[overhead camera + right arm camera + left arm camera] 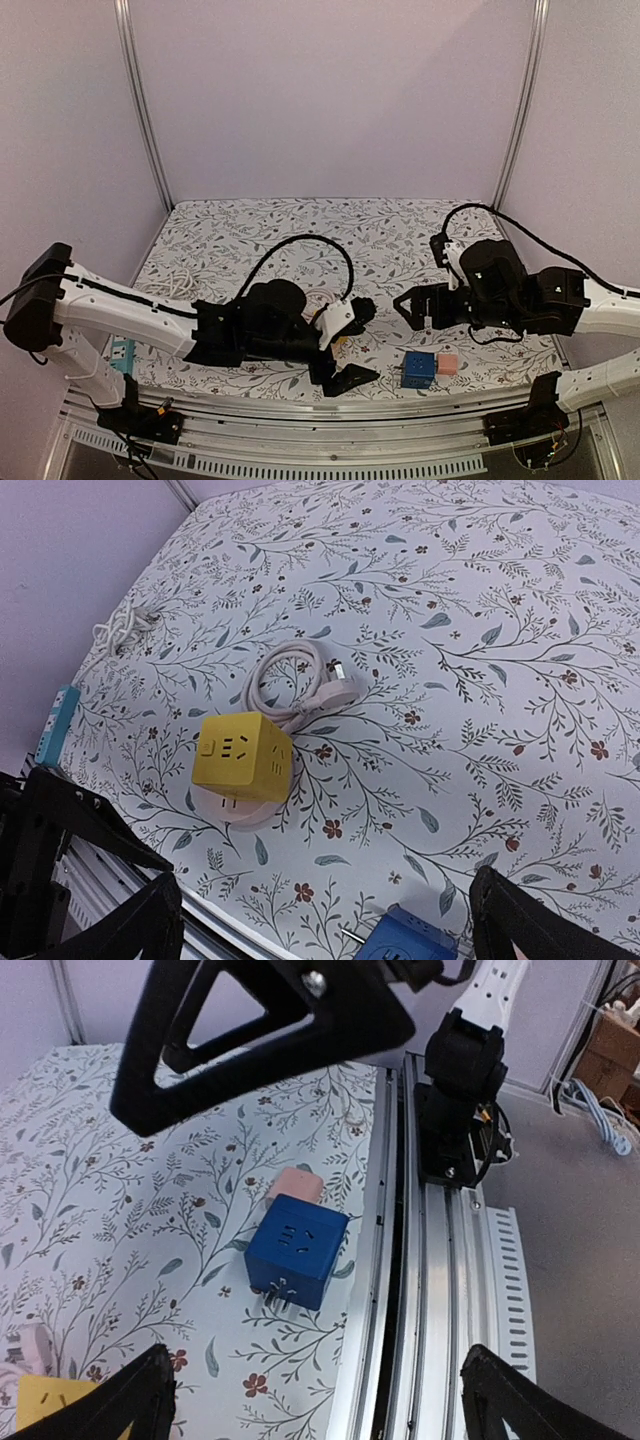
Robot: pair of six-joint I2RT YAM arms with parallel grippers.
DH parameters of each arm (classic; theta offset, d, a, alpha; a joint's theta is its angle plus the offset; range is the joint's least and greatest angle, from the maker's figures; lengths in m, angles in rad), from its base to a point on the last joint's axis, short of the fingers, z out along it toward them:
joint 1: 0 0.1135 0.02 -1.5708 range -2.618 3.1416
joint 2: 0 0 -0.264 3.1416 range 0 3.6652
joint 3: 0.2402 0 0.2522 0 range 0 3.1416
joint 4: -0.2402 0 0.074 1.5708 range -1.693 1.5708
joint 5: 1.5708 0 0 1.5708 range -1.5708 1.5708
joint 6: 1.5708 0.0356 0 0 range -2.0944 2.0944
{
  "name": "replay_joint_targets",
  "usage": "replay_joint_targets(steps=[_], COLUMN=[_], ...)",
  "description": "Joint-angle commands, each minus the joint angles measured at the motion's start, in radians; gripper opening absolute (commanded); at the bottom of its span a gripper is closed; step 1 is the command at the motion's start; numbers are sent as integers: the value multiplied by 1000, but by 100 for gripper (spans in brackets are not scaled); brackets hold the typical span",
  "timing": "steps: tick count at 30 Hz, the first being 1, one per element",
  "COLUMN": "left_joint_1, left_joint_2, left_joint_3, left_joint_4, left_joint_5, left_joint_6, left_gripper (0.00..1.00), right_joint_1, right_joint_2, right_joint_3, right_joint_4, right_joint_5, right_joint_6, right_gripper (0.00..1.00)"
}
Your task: Insert the plug
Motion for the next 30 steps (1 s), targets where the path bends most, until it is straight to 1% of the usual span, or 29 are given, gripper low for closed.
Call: replay_joint_targets(steps=[1, 3, 7, 10, 12, 18, 21, 30], left_joint_1=[-35, -39, -39, -37, -31, 29, 41, 66], left_joint_2=[122, 176, 305, 397, 449, 535, 563, 620], left_joint_3=[83, 99, 168, 240, 279, 329, 358, 414], left_joint_4=[11, 55, 94, 103, 104, 143, 101, 62], left_joint_5=[82, 74, 87, 88, 85, 172, 210, 207], left_joint_6=[124, 164, 214, 240, 257, 252, 273, 302], left_gripper=[100, 99, 99, 99, 99, 98, 96, 93], right_joint_1=[4, 4, 4, 5, 4, 5, 4, 4], right_joint_2=[-117, -186, -310, -350, -349, -272, -240, -253], right_joint_3=[-23, -14, -47, -48, -51, -43, -36, -40], right_joint_4=[-115, -178, -123, -130, -127, -131, -137, -130], right_joint_5=[10, 37, -31, -25, -20, -20, -16, -30], right_joint_6=[8, 20, 8, 14, 11, 6, 3, -3], right_gripper=[99, 99, 99, 99, 99, 99, 99, 99])
